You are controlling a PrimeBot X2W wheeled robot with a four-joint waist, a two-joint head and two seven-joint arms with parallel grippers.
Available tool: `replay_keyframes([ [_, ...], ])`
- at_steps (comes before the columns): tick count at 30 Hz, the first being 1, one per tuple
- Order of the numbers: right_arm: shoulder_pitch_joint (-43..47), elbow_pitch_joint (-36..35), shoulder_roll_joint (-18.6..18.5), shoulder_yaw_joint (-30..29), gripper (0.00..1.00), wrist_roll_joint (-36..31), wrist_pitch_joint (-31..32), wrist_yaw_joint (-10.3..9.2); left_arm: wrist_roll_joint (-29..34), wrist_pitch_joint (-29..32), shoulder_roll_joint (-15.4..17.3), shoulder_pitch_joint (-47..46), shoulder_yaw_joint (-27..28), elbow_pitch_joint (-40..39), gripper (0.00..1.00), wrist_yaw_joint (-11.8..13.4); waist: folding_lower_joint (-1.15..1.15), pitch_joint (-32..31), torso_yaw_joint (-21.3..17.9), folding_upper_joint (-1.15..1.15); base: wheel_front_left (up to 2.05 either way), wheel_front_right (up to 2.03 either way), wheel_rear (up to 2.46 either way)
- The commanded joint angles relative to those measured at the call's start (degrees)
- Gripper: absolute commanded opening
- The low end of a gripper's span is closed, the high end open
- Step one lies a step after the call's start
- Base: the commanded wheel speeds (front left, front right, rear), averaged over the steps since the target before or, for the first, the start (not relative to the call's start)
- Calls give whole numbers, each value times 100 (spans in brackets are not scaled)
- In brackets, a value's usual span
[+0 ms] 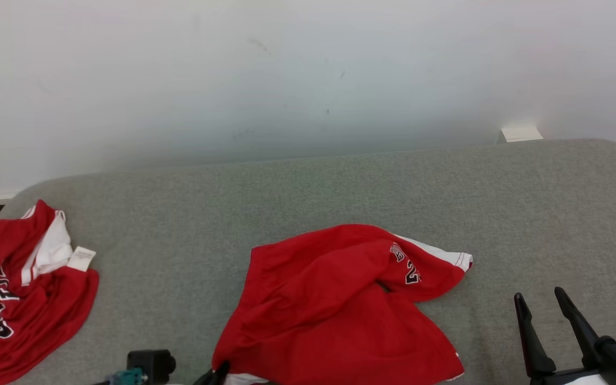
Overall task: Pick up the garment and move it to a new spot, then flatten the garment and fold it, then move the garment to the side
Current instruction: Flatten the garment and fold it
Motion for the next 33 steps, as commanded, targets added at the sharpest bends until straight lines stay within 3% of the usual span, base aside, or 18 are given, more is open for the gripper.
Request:
replay_keyframes([
  [1,31,37,-47,22,100,7,-18,-12,-5,-106,-12,44,19,52,100,-18,0,-13,14,0,0,0,0],
  [11,56,205,-70,177,100,94,-18,-12,190,-888,59,-118,-45,125,100,-66,0,-106,124,0,0,0,0],
  [17,94,368,-102,237,100,167,-18,-12,512,-1844,33,-122,162,-177,100,265,0,-87,283,0,0,0,0],
  [21,103,525,-156,310,100,249,-16,-12,711,-2169,-35,-98,219,-237,100,477,0,-75,403,0,0,0,0],
  [33,-200,1176,-539,1723,100,1262,1142,-12,917,-2299,-299,-82,276,-131,100,422,0,-103,816,0,0,0,0],
])
